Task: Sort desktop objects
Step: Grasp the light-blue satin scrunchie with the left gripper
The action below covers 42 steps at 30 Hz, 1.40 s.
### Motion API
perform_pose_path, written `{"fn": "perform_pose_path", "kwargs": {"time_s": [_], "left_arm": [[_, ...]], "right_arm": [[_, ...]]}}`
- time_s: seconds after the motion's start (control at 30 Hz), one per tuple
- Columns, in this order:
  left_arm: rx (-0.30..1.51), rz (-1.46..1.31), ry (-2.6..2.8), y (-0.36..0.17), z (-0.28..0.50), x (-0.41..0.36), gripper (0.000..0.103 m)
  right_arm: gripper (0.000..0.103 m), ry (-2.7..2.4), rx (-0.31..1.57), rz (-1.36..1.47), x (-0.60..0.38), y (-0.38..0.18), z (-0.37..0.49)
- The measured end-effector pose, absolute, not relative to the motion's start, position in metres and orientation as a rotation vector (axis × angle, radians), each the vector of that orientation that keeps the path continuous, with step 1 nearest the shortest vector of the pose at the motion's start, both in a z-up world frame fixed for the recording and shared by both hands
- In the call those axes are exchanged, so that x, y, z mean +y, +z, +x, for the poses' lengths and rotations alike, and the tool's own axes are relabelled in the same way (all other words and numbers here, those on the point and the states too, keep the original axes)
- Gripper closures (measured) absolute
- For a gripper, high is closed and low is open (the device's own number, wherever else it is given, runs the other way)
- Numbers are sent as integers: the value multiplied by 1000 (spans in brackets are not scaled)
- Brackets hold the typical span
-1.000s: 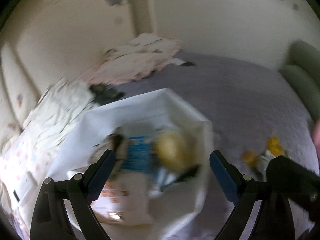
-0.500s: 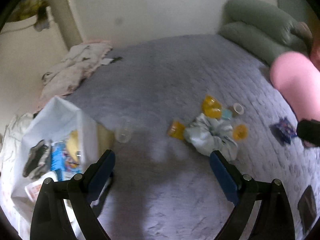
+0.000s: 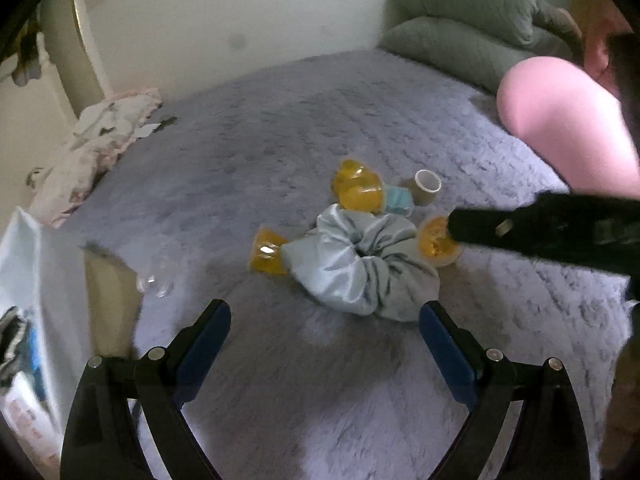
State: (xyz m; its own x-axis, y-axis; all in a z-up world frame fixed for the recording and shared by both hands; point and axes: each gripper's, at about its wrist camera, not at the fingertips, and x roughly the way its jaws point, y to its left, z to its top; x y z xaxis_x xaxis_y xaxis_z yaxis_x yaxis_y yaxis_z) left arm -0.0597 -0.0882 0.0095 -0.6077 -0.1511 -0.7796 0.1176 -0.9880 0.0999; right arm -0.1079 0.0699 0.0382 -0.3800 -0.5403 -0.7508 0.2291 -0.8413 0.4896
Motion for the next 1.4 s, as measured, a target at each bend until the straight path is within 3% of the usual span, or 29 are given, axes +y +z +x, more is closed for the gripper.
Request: {"fn": "perform_pose_path", "kwargs": {"time_s": [0.2, 0.33, 0.43, 0.5, 0.53, 0.67, 0.83, 0.97, 1.4], "left_arm": [[71, 1326, -2732, -3, -86, -94, 8], [63, 1330, -2699, -20, -110, -93, 11], [114, 1350, -2653, -32, -122, -95, 27], [135, 1363, -2649, -37, -125, -93, 50], [71, 1362, -2630, -39, -125, -88, 63], [-44, 1338, -2621, -37, -120, -77, 75], [76, 1274, -2648, -29, -109, -83, 81], [68, 1225, -2663, -11, -103, -79, 82], [-46, 1142, -2706, 40, -54, -60, 82]], "right_arm": [[45, -2185, -616, 1493, 82, 8, -132], [45, -2182, -726, 1518, 89, -8, -140], [47, -2153, -844, 1498, 90, -23, -148], [61, -2121, -820, 1537, 82, -38, -154], [73, -2114, -813, 1570, 79, -46, -155], [84, -2103, -919, 1536, 90, -51, -154], [92, -2070, -937, 1550, 97, -51, -156], [97, -2048, -977, 1532, 108, -42, -153], [97, -2022, -987, 1452, 135, 17, -131]]}}
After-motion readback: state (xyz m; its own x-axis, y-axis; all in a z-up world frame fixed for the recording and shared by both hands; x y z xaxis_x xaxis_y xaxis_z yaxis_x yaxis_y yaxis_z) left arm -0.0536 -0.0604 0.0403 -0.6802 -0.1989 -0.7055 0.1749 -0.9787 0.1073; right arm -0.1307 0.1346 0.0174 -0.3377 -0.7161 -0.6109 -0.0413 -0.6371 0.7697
